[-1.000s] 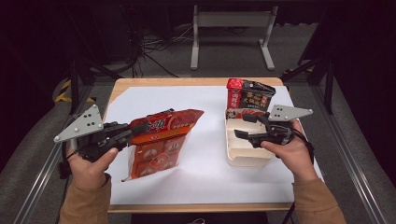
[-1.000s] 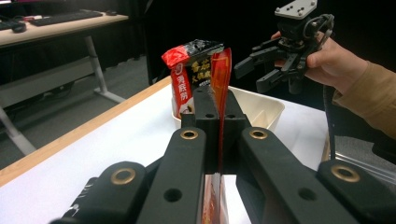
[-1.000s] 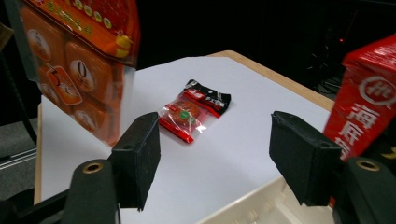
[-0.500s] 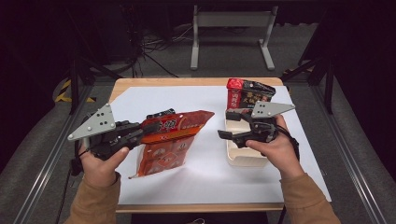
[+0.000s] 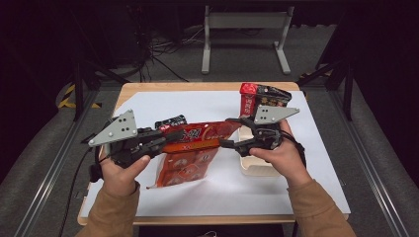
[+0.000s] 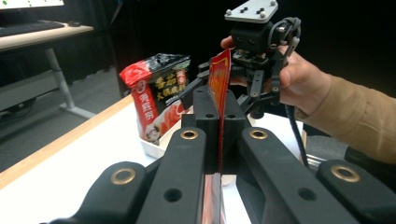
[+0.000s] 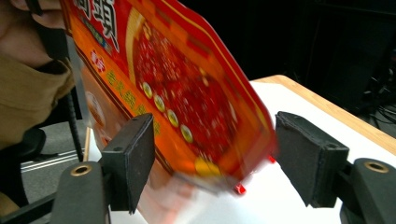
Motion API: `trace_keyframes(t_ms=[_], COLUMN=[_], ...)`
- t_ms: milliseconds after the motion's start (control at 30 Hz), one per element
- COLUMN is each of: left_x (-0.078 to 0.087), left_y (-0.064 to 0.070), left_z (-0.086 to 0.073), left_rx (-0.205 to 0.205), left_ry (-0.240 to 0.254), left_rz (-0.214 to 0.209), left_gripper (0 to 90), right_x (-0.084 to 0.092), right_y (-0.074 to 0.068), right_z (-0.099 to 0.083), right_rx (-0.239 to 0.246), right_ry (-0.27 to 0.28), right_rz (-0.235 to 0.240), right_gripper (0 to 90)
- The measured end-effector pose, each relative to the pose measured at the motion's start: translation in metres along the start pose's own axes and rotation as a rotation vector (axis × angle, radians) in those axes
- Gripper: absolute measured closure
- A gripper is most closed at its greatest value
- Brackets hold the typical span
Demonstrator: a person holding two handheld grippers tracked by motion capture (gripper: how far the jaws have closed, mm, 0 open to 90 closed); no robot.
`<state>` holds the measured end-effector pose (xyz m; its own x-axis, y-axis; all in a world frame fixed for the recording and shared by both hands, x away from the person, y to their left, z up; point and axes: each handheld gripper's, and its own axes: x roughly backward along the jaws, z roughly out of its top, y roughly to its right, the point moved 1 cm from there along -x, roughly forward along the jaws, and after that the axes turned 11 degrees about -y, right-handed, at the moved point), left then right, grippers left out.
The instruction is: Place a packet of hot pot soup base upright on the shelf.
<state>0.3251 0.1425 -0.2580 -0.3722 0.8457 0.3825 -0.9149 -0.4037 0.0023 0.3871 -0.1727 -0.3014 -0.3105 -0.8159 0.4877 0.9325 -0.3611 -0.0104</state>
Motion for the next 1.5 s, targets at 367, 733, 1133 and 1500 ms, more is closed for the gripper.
trace_keyframes(t_ms=[367,733,1133,1500], left_x=[-0.009,-0.007,-0.004,0.001], left_y=[0.002,0.000,-0.009,-0.016], left_z=[0.000,-0.002,-0.007,-0.011], left_rx=[-0.013,-0.012,0.023,0.062], left_ry=[0.025,0.049,0.097,0.123], left_rz=[-0.047,-0.037,-0.016,0.006], left_gripper=[90.0,90.0,88.7,77.9], right_x=[-0.006,-0.001,0.009,0.024], right_y=[-0.003,-0.010,-0.021,-0.026], right_z=[0.004,0.007,0.020,0.040], right_rx=[0.007,0.040,0.075,0.075], right_ry=[0.023,-0.026,-0.032,-0.026], right_rz=[0.109,0.211,0.154,0.128], right_gripper=[36.2,80.3,89.5,89.7])
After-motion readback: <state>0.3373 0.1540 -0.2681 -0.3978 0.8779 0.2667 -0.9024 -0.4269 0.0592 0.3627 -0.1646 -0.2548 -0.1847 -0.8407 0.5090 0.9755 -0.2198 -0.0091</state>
